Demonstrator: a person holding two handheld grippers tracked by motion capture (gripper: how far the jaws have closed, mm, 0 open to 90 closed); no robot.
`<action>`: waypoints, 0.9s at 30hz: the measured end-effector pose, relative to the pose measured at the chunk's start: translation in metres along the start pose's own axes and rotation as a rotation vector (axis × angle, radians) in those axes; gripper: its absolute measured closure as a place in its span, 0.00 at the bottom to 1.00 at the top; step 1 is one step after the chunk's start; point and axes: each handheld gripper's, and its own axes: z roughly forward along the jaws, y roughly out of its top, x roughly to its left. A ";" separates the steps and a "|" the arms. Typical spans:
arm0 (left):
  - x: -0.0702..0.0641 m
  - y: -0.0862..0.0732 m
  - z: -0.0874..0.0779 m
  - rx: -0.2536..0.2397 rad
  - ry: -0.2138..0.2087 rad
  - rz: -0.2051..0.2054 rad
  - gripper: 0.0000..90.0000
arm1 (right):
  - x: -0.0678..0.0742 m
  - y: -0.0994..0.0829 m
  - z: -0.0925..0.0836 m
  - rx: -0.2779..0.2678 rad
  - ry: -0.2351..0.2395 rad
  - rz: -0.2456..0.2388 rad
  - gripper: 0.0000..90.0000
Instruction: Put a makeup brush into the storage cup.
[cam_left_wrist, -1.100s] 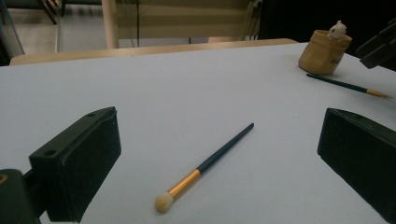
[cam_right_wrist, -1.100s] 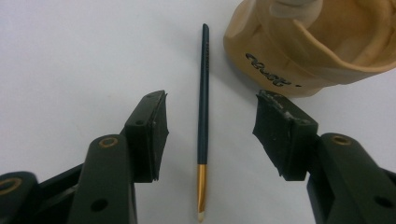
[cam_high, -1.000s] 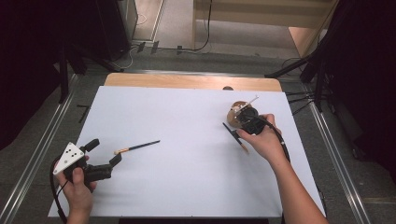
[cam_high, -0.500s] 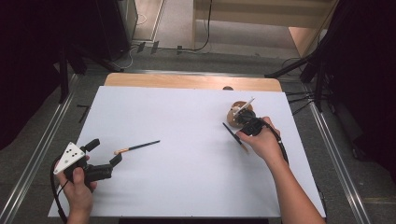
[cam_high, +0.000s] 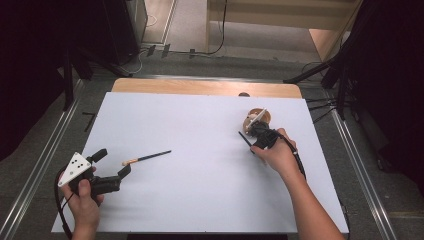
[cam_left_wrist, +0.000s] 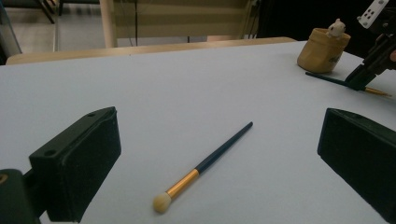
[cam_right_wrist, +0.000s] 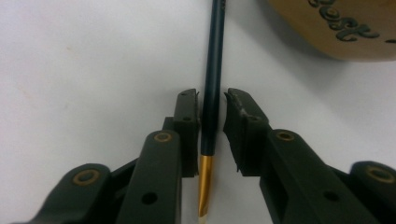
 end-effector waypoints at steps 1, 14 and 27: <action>0.000 0.000 0.000 0.001 0.000 0.001 0.00 | 0.000 0.000 0.000 -0.003 -0.001 -0.013 0.91; -0.006 0.000 0.007 0.017 -0.012 0.015 0.00 | -0.001 -0.013 -0.004 -0.102 0.020 0.008 0.94; -0.009 0.006 0.011 -0.015 -0.058 -0.062 0.00 | -0.004 -0.047 -0.043 -0.379 0.034 0.058 0.94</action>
